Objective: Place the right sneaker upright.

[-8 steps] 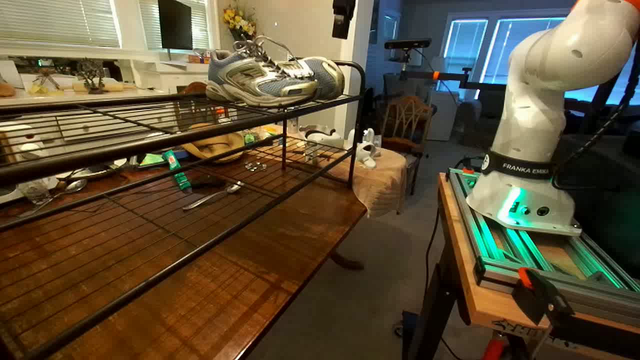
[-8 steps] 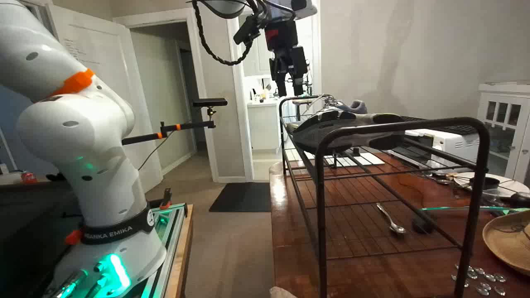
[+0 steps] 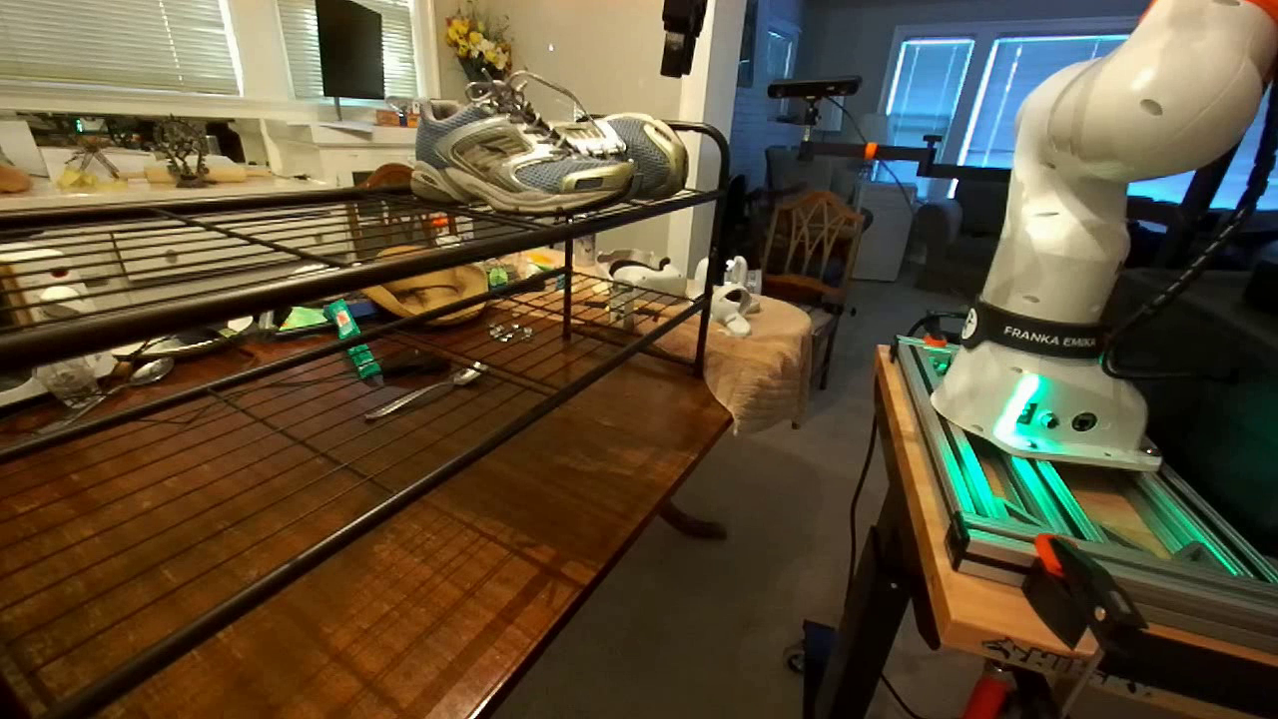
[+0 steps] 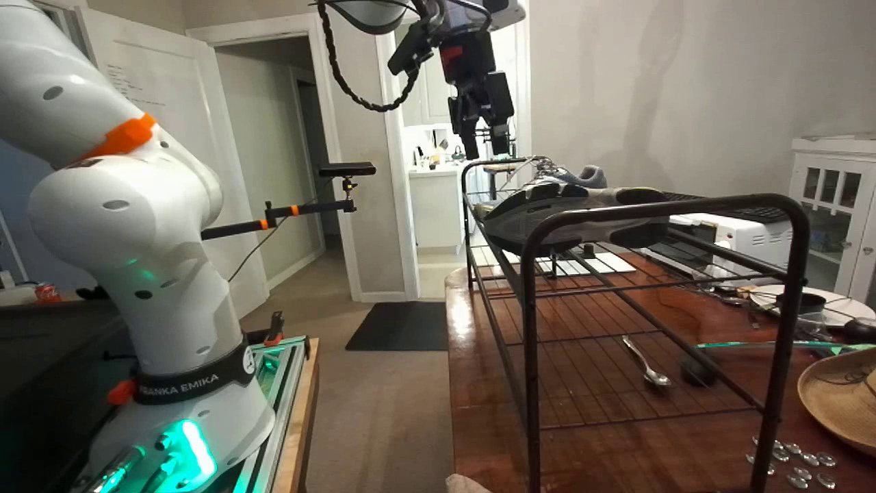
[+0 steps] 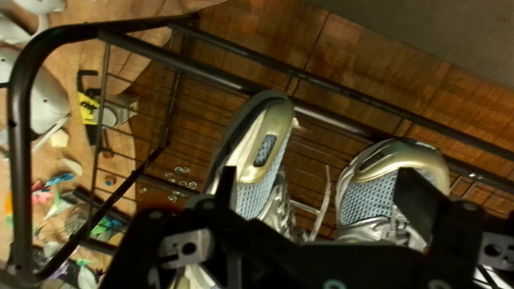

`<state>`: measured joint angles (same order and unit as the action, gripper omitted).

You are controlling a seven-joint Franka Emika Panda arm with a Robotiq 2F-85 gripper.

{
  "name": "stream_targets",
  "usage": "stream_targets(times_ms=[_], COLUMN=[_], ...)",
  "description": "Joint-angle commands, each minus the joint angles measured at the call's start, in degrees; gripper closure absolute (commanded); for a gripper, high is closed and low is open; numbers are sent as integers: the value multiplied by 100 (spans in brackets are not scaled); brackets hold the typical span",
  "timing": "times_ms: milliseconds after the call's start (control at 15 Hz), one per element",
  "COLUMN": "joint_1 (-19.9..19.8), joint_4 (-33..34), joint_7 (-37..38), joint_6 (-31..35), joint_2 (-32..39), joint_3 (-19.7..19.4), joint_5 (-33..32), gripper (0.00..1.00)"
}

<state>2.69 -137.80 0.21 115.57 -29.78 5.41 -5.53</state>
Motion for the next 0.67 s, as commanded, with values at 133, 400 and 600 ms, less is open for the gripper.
stream_targets(times_ms=[133,400,600], joint_1=[-552,-926,-959], joint_4=[-3,167,351], joint_7=[808,1917,2631], joint_6=[1518,1998,1893], joint_2=[579,1043,1291], joint_3=[340,548,618], joint_5=[-1809,-2731,-3038], gripper=[0,0,0])
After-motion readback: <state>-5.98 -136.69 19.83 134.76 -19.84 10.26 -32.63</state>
